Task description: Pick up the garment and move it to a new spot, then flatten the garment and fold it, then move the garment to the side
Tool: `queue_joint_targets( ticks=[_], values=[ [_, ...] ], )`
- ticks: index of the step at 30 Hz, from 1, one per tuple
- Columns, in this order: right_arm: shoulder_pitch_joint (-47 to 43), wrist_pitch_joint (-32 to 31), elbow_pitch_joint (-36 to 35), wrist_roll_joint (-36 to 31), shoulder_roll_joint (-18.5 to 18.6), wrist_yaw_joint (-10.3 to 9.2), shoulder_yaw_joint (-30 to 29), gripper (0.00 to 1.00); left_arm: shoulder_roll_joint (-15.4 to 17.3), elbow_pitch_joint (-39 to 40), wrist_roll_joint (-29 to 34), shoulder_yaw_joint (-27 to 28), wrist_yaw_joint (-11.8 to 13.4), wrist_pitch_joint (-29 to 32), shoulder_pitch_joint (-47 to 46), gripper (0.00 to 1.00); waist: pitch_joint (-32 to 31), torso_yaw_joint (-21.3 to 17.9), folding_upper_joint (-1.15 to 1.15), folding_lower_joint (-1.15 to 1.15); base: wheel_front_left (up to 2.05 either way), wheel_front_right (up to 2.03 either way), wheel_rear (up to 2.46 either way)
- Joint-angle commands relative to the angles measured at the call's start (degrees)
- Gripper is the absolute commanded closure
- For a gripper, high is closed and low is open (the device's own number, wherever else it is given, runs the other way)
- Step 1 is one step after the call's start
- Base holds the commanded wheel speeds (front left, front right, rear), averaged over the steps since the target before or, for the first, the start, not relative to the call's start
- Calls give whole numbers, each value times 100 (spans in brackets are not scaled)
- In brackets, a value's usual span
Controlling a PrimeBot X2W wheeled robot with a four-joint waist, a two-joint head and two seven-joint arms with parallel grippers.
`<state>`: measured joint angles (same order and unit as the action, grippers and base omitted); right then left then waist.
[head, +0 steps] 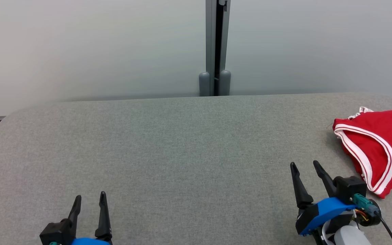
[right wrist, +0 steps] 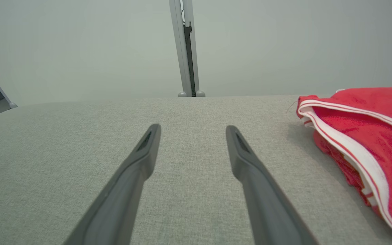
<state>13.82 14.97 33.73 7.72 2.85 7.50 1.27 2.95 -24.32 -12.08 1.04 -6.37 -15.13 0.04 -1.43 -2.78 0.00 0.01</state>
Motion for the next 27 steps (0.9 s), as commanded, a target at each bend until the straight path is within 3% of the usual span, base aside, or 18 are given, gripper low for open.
queue_joint_targets(
  ticks=[1, 3, 4, 8, 27],
  values=[
    [-86, 26, -41, 23, 17, -2, -6, 0, -2, 17, -44, -1, -26, -1, 75, 0, -9, 9, 0, -1, 0, 0, 0],
    [-100, 26, -64, 19, 17, -2, -19, 0, -2, 12, -117, -2, -33, -1, 85, 0, -20, 18, 0, -1, 0, 0, 0],
    [-11, 0, -40, 5, 0, 0, -11, 100, 0, 3, -112, 2, -19, 0, 36, 100, -22, 20, 0, -1, 0, 0, 0],
    [-67, -40, 85, 26, -15, 0, -22, 100, -10, -131, -134, 12, -19, 35, 100, 100, -24, 23, 0, -1, 0, 0, 0],
    [-233, -565, -430, 2105, -8, 0, -214, 100, -7, 157, -2077, 149, -44, 563, -100, 100, 4, 62, 0, -1, 0, 0, 0]
  ],
)
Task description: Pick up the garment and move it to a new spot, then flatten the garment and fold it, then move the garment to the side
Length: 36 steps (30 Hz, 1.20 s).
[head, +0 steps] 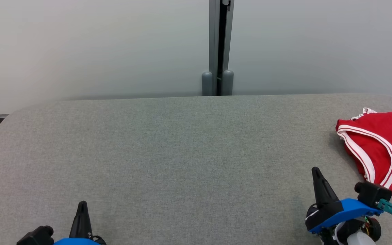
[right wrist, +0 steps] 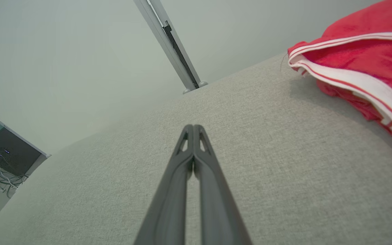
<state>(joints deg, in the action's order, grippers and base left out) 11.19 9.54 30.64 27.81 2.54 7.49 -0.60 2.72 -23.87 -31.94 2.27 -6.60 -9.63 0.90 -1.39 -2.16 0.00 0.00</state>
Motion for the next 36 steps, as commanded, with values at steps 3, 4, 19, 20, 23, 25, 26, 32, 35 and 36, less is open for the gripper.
queue_joint_targets(
  ticks=[3, 4, 19, 20, 23, 25, 26, 32, 35, 36],
  values=[
    [1, -90, -198, 385, 23, 1, -49, 100, 16, 157, -360, 41, -25, 82, -212, 100, 4, 6, 0, 0, 0, 0, 0],
    [-8, -111, -222, 478, 24, 1, -56, 100, 16, 171, -448, 46, -26, 106, -221, 100, 6, 8, 0, 0, 0, 0, 0],
    [-113, -434, -544, 1763, 29, 1, -170, 100, 18, 356, -1649, 132, -44, 428, -341, 100, 28, 39, 0, 0, 0, 0, 0],
    [-120, -455, -564, 1841, 29, 1, -177, 100, 18, 368, -1722, 138, -45, 449, -347, 100, 30, 41, 0, 0, 0, 0, 0],
    [-141, -508, -620, 2074, 30, 1, -199, 100, 18, 398, -1940, 154, -49, 507, -363, 100, 34, 47, 0, 0, 0, 0, 0],
    [-156, -549, -655, 2221, 31, 1, -214, 100, 18, 418, -2079, 165, -50, 549, -376, 100, 37, 51, 0, 0, 0, 0, 0],
    [-163, -565, -674, 2297, 31, 1, -220, 100, 19, 429, -2149, 169, -49, 564, -385, 100, 38, 53, 0, 0, 0, 0, 0],
    [-192, -676, -781, 2728, 33, 1, -259, 100, 19, 489, -2551, 196, -55, 673, -430, 100, 47, 65, 0, 0, 0, 0, 0],
    [-214, -728, -829, 2929, 34, 1, -278, 100, 19, 519, -2741, 206, -59, 727, -446, 100, 52, 71, 0, 0, 0, 0, 0],
    [-220, -746, -846, 2999, 34, 1, -284, 100, 20, 529, -2804, 211, -60, 746, -449, 100, 53, 73, 0, 0, 0, 0, 0]
  ],
)
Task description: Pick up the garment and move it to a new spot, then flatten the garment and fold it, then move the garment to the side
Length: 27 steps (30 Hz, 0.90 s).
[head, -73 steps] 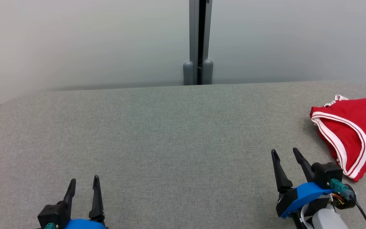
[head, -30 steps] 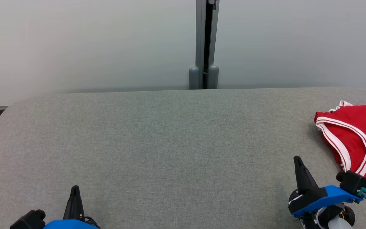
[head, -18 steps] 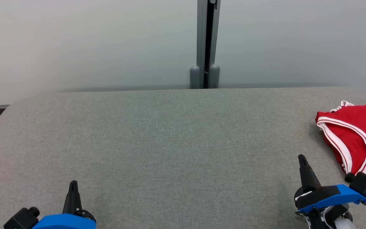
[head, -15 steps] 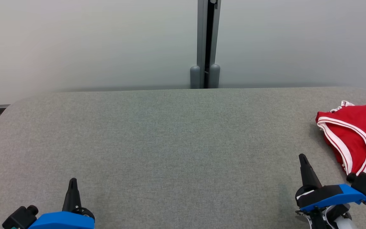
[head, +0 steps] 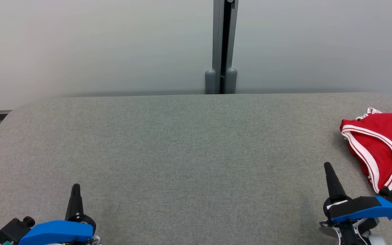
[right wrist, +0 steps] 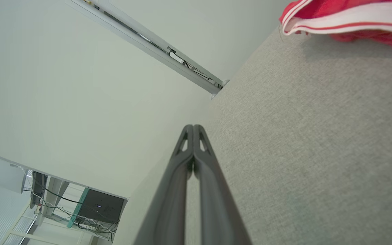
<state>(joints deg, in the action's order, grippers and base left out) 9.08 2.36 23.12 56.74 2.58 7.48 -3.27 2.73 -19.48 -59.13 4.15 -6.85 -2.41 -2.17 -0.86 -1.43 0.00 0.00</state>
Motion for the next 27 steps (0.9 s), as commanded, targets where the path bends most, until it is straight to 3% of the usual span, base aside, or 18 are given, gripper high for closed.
queue_joint_targets(
  ticks=[1, 27],
  values=[
    [-16, -41, -111, 174, 31, 2, -23, 100, 18, 100, -148, 26, -36, 39, -146, 100, 2, 3, 0, 0, 0, 0, 0],
    [-142, -421, -473, 1651, 38, 2, -161, 100, 20, 302, -1531, 130, -53, 419, -286, 100, 39, 54, 0, 0, 0, 0, 0]
  ],
)
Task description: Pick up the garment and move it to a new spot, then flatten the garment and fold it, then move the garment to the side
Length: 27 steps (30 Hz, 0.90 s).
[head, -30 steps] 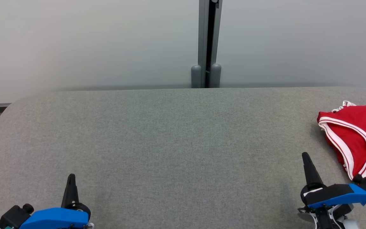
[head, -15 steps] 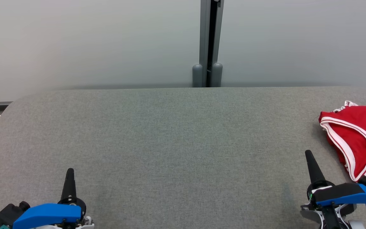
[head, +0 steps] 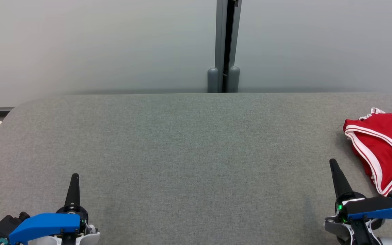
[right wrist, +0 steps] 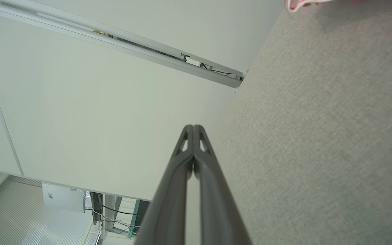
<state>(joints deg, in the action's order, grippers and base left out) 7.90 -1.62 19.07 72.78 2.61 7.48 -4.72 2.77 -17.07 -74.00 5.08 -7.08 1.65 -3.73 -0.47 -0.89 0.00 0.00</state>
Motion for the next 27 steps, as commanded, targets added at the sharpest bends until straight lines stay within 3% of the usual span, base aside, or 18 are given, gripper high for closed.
queue_joint_targets(
  ticks=[1, 27],
  values=[
    [-29, -35, -81, 96, 35, 2, -20, 100, 15, 68, -96, 41, -31, 25, -135, 100, 1, 1, 0, 0, 0, 0, 0],
    [-145, -344, -377, 1327, 40, 2, -133, 100, 16, 232, -1238, 113, -55, 340, -240, 100, 39, 54, 0, 0, 0, 0, 0]
  ],
)
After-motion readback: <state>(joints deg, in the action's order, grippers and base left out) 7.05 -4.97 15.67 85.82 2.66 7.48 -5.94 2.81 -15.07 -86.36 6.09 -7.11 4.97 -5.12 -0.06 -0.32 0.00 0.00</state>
